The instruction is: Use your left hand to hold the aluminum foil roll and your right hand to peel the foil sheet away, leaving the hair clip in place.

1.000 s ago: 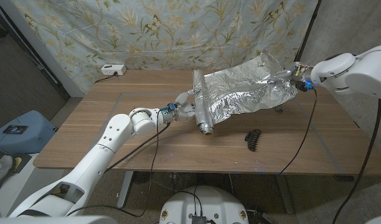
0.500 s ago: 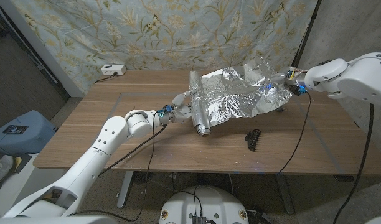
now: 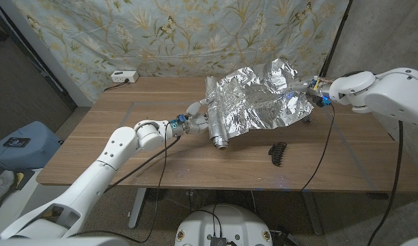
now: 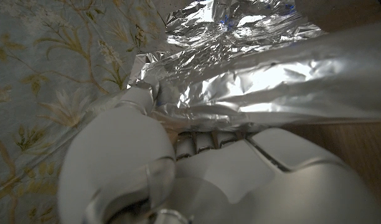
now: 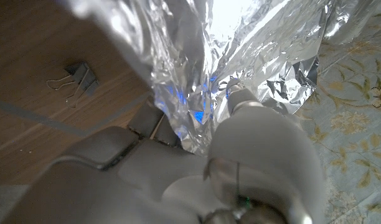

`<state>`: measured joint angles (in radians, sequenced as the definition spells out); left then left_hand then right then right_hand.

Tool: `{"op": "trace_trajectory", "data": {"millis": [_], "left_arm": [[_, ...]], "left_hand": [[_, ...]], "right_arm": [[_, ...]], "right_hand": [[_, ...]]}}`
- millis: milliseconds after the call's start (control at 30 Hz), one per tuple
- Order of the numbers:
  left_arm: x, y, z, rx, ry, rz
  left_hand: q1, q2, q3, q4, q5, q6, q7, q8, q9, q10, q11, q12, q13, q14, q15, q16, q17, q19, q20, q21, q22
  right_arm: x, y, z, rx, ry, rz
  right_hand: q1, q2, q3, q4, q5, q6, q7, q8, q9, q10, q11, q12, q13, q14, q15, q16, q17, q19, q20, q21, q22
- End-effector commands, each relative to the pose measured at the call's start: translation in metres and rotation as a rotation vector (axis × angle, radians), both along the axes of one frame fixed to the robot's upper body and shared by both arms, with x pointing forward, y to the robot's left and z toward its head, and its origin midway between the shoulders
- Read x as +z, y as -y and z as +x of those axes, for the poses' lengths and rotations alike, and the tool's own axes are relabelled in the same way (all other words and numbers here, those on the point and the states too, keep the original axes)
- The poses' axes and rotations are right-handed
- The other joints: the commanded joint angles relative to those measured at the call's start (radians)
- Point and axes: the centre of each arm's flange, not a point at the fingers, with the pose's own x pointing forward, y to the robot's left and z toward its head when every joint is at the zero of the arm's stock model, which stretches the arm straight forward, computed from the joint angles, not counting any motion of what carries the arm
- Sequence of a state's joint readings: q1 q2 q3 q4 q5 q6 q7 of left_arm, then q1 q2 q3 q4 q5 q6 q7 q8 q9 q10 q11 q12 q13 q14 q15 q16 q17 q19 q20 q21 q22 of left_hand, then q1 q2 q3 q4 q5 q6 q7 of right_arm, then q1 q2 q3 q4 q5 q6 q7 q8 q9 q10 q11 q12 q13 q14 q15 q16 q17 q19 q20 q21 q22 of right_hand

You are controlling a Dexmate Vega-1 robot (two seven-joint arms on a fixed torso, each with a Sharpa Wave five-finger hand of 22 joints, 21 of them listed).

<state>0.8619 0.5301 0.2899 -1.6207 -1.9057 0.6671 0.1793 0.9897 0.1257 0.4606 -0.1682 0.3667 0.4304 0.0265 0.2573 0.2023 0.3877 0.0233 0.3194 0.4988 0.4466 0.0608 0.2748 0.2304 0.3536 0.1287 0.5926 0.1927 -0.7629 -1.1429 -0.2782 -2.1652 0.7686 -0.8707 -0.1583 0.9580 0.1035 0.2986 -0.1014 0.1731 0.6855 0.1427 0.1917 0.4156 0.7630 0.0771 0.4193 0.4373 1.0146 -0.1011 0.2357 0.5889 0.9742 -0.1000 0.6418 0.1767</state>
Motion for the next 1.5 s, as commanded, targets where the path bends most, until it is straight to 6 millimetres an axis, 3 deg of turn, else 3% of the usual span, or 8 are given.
{"op": "trace_trajectory", "data": {"millis": [33,300,433,867,1133,1500], "left_arm": [[-0.001,-0.004,0.002,-0.004,-0.001,0.012],[-0.003,-0.007,0.001,-0.003,-0.003,0.012],[-0.004,-0.008,0.000,0.000,-0.003,0.011],[-0.008,-0.014,-0.005,0.023,-0.003,0.004],[-0.007,-0.016,-0.006,0.021,0.000,0.007],[-0.006,-0.015,-0.005,0.023,0.006,0.005]], "left_hand": [[0.008,-0.004,0.003,0.004,0.004,0.009,0.003,0.000,0.004,0.010,0.002,0.004,0.003,0.007,0.009,0.004,0.001,-0.001,0.007,0.010,0.004],[0.008,-0.003,0.004,0.005,0.004,0.012,0.003,-0.003,0.005,0.011,0.001,0.003,0.004,0.008,0.009,0.004,0.002,-0.002,0.008,0.011,0.004],[0.010,-0.003,0.004,0.004,0.004,0.015,0.005,-0.003,0.005,0.013,0.000,0.004,0.004,0.008,0.009,0.004,0.003,-0.001,0.008,0.012,0.004],[0.011,-0.002,0.006,0.004,0.004,0.013,0.004,-0.009,0.005,0.013,0.005,0.003,0.006,0.007,0.010,0.002,0.004,-0.003,0.009,0.014,0.004],[0.012,-0.003,0.006,0.004,0.004,0.014,0.004,-0.011,0.006,0.011,0.003,0.001,0.007,0.007,0.011,0.003,0.004,-0.004,0.009,0.014,0.004],[0.012,-0.004,0.006,0.004,0.004,0.015,0.004,-0.014,0.006,0.010,0.003,-0.001,0.008,0.005,0.010,0.001,0.005,-0.006,0.010,0.015,0.004]], "right_arm": [[0.002,0.002,0.000,0.037,-0.016,0.013],[0.002,0.004,0.000,0.063,-0.027,0.020],[-0.002,0.007,0.002,0.089,-0.024,0.048],[-0.008,0.013,0.015,0.165,-0.040,0.124],[-0.007,0.012,0.018,0.174,-0.036,0.128],[-0.007,0.017,0.021,0.170,-0.027,0.148]], "right_hand": [[-0.050,-0.020,-0.028,0.010,0.000,-0.014,0.015,0.001,-0.016,-0.014,0.019,-0.028,-0.011,-0.017,0.023,-0.009,-0.012,-0.013,0.015,-0.008,0.003],[-0.115,-0.041,-0.059,0.030,0.008,-0.053,0.030,-0.002,-0.042,-0.046,0.054,-0.074,-0.028,-0.069,0.068,-0.030,-0.039,-0.041,0.039,-0.024,0.001],[-0.128,-0.044,-0.064,0.034,0.011,-0.058,0.032,0.000,-0.048,-0.055,0.058,-0.085,-0.032,-0.082,0.077,-0.034,-0.047,-0.051,0.048,-0.030,0.001],[-0.198,-0.057,-0.095,0.055,0.026,-0.102,0.039,0.000,-0.083,-0.098,0.077,-0.148,-0.056,-0.199,0.150,-0.056,-0.094,-0.114,0.089,-0.072,-0.001],[-0.205,-0.054,-0.097,0.054,0.034,-0.123,0.035,0.000,-0.099,-0.123,0.080,-0.175,-0.066,-0.250,0.167,-0.057,-0.113,-0.148,0.110,-0.095,-0.001],[-0.202,-0.045,-0.093,0.048,0.039,-0.144,0.030,-0.001,-0.114,-0.155,0.074,-0.201,-0.077,-0.305,0.173,-0.058,-0.132,-0.179,0.118,-0.117,-0.001]]}}
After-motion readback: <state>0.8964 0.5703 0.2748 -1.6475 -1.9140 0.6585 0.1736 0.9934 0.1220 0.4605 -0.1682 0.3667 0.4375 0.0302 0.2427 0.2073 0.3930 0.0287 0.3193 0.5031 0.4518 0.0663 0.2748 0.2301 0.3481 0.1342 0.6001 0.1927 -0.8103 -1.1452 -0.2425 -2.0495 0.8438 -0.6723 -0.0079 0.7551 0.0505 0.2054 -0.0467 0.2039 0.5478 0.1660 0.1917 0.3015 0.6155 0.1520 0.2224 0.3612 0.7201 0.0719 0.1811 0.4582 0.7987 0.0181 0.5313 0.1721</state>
